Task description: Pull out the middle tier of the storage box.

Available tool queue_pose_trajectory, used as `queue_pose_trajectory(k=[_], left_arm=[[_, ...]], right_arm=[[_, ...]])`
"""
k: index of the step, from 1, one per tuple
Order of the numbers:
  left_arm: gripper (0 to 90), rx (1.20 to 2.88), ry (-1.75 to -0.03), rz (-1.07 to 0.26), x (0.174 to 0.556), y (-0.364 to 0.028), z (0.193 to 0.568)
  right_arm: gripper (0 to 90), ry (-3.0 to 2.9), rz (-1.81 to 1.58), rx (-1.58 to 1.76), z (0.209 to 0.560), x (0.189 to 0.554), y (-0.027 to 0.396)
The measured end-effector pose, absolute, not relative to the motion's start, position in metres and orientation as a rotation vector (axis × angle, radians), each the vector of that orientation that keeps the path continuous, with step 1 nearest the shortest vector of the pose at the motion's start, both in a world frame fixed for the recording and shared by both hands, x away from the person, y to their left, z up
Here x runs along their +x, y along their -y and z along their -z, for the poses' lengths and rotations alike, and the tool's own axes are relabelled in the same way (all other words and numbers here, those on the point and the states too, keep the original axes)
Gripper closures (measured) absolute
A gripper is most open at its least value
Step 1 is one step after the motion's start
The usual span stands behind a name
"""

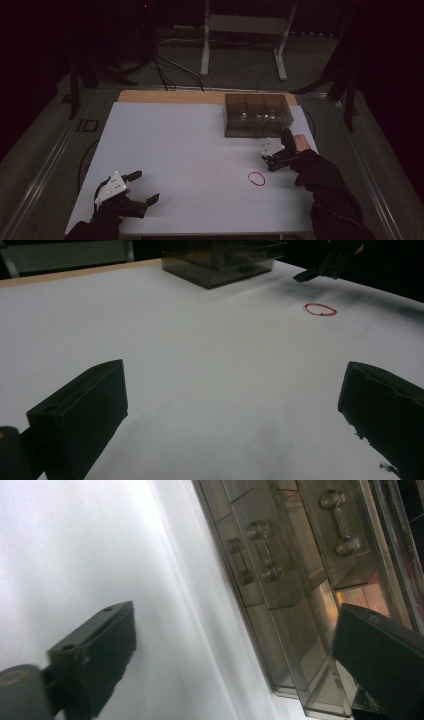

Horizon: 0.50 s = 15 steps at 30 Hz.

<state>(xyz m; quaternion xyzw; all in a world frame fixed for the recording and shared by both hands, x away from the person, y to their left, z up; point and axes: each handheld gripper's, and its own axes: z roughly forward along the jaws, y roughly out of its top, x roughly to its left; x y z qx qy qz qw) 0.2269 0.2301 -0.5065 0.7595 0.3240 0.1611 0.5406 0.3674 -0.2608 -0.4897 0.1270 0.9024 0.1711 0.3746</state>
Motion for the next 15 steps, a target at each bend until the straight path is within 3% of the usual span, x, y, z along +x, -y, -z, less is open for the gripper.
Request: queue_pose_trajectory(k=[15], left_arm=[[1.1, 1.801, -0.773, -0.382, 0.227, -0.230, 0.507]], right_arm=[[5.2, -2.348, -0.506, 0.316, 0.467, 0.373, 0.281]])
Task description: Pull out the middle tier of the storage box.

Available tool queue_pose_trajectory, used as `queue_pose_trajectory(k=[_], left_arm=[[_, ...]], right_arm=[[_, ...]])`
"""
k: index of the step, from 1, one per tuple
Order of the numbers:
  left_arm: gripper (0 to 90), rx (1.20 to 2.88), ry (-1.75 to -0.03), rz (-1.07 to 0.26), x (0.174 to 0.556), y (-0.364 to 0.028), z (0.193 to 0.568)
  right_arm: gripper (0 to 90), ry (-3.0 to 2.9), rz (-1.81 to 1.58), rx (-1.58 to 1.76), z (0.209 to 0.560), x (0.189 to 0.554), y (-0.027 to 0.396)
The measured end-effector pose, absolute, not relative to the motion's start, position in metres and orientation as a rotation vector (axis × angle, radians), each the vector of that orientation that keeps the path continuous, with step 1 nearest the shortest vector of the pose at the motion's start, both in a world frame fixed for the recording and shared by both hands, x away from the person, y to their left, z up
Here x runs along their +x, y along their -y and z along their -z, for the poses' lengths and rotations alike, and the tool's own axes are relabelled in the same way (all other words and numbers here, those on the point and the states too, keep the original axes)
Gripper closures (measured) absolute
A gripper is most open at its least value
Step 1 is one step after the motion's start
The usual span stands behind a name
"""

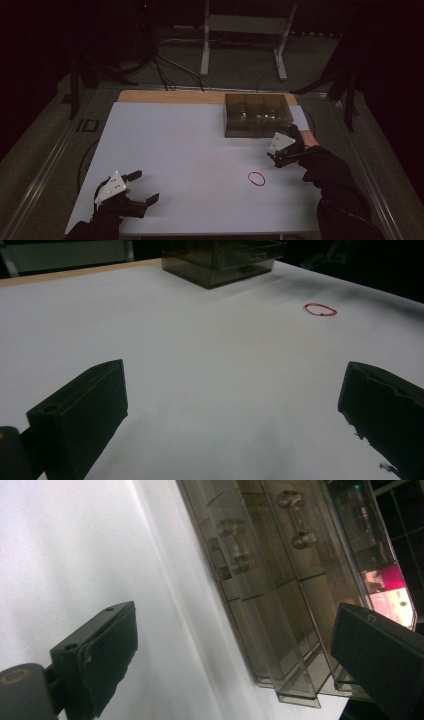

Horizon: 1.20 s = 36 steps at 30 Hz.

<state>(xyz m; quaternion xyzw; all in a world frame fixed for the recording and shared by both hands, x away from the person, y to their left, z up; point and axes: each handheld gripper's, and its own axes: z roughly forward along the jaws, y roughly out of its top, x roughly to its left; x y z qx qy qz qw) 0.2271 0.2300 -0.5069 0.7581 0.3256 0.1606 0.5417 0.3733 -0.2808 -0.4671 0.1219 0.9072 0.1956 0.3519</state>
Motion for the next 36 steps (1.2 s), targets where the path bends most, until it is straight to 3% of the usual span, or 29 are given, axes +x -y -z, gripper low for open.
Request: queue_pose_trajectory(k=[8, 17, 22, 25, 26, 27, 28, 29, 36], left_arm=[[1.1, 1.801, -0.769, -0.380, 0.227, -0.231, 0.507], [1.1, 1.795, -0.772, -0.380, 0.228, -0.231, 0.507], [1.1, 1.792, -0.771, -0.380, 0.227, -0.231, 0.506], [1.1, 1.798, -0.775, -0.376, 0.228, -0.232, 0.507], [1.1, 1.793, -0.777, -0.376, 0.228, -0.232, 0.507], [1.1, 1.790, -0.777, -0.376, 0.228, -0.232, 0.507], [1.1, 1.790, -0.777, -0.376, 0.228, -0.232, 0.507], [1.1, 1.793, -0.776, -0.376, 0.228, -0.232, 0.507], [1.1, 1.794, -0.777, -0.372, 0.227, -0.232, 0.507]], right_arm=[[6.1, -2.427, -0.486, 0.346, 0.459, 0.386, 0.288], [15.6, -2.500, -0.447, 0.417, 0.446, 0.402, 0.288], [27.6, -2.526, -0.398, 0.376, 0.444, 0.410, 0.285], [41.8, -2.483, -0.404, 0.291, 0.444, 0.415, 0.283], [41.8, -2.483, -0.404, 0.291, 0.444, 0.415, 0.283], [48.9, -2.491, -0.396, 0.252, 0.444, 0.416, 0.283], [48.9, -2.491, -0.396, 0.252, 0.444, 0.416, 0.283], [58.0, -2.540, -0.359, 0.149, 0.444, 0.420, 0.282], [70.7, -2.546, -0.285, 0.003, 0.445, 0.430, 0.281]])
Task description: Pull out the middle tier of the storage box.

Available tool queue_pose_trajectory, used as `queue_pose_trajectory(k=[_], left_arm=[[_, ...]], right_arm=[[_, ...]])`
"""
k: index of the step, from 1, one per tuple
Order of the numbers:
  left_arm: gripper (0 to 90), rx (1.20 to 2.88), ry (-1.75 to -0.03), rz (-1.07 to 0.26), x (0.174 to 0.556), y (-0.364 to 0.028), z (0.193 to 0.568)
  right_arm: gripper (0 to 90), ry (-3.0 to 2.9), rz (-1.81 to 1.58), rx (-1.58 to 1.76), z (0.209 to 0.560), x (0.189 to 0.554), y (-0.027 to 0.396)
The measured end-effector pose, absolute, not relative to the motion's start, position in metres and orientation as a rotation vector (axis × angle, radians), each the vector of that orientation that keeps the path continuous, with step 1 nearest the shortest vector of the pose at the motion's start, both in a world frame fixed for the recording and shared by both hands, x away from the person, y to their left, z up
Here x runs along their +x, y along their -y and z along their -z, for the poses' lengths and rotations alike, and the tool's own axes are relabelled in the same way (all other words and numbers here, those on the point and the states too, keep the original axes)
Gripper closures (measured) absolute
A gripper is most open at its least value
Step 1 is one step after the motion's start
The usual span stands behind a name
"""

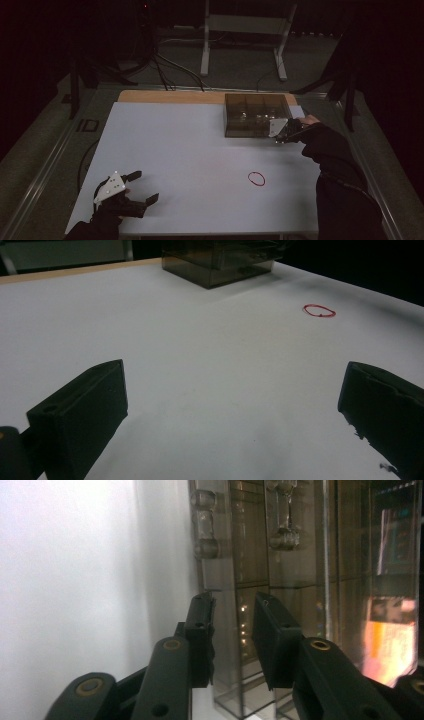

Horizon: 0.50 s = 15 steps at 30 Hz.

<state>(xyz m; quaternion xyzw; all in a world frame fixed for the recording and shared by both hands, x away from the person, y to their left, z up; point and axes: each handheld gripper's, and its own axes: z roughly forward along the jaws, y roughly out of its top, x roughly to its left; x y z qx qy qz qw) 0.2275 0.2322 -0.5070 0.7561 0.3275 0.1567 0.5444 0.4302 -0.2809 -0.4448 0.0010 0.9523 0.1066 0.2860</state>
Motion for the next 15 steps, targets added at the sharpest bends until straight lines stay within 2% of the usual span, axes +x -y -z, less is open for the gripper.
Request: queue_pose_trajectory(k=[2, 15], left_arm=[[1.1, 1.789, -0.777, -0.374, 0.228, -0.232, 0.507], [1.1, 1.789, -0.775, -0.376, 0.227, -0.232, 0.507]], right_arm=[[74.4, -2.563, -0.261, -0.008, 0.444, 0.434, 0.280], [79.4, -2.610, -0.139, -0.071, 0.451, 0.445, 0.271]])
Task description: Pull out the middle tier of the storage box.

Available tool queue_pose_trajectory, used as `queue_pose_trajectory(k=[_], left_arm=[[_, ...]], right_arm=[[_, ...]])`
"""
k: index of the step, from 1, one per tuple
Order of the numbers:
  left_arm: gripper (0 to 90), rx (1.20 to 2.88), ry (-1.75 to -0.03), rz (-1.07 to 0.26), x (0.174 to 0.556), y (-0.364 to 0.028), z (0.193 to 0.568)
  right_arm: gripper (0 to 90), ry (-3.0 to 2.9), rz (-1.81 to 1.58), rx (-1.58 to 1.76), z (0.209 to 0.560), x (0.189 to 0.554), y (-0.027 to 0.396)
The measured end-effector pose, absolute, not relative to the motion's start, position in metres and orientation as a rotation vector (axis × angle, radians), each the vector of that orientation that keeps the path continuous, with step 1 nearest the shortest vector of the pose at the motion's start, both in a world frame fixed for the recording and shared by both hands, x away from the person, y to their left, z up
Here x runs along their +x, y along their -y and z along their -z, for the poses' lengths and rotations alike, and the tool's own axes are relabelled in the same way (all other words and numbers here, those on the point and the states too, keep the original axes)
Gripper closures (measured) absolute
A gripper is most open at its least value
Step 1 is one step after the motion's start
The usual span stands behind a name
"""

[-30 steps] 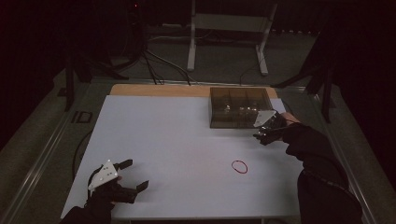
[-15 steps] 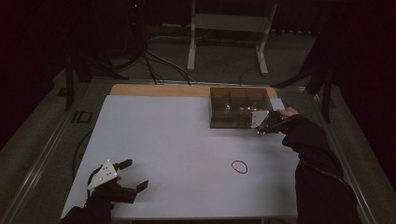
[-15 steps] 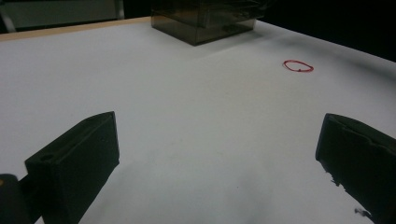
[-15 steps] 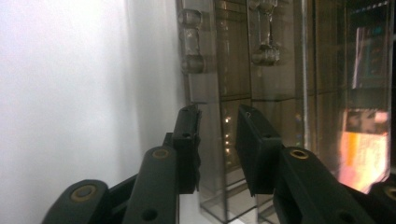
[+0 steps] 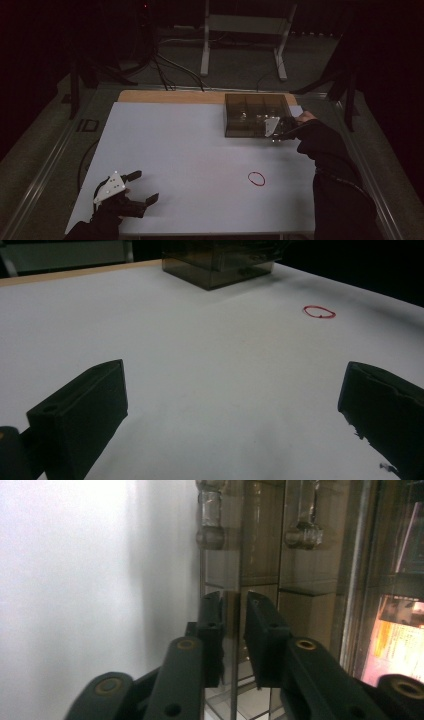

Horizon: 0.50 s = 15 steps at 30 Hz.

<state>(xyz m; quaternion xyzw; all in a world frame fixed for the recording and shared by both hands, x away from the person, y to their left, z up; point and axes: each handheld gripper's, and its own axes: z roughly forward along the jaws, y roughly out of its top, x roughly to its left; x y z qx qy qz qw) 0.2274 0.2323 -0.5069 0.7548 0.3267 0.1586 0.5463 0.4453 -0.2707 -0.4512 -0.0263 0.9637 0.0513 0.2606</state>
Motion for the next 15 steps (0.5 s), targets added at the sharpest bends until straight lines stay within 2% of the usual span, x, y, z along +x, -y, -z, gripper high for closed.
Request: queue_pose_trajectory(k=[15], left_arm=[[1.1, 1.790, -0.777, -0.375, 0.2274, -0.2327, 0.5069]], right_arm=[[83.7, -2.686, -0.148, -0.053, 0.4466, 0.4481, 0.2702]])
